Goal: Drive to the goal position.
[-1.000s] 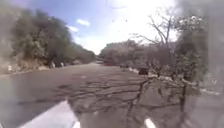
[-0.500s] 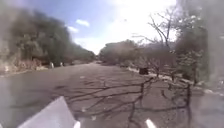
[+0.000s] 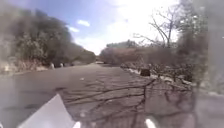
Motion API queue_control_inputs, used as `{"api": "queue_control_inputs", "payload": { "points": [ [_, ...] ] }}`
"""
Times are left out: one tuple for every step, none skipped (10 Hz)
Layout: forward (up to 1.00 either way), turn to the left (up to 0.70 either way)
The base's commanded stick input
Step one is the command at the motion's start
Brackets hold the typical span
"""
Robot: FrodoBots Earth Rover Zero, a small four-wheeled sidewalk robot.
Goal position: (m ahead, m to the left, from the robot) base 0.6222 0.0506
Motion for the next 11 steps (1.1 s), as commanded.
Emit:
{"api": "queue_control_inputs", "payload": {
  "points": [
    [0.50, 0.00],
    [0.50, 0.00],
    [0.50, 0.00],
    [0.50, 0.00],
    [0.50, 0.00],
    [0.50, 0.00],
    [0.50, 0.00],
    [0.50, 0.00],
    [0.50, 0.00],
    [0.50, 0.00],
    [0.50, 0.00]
  ]
}}
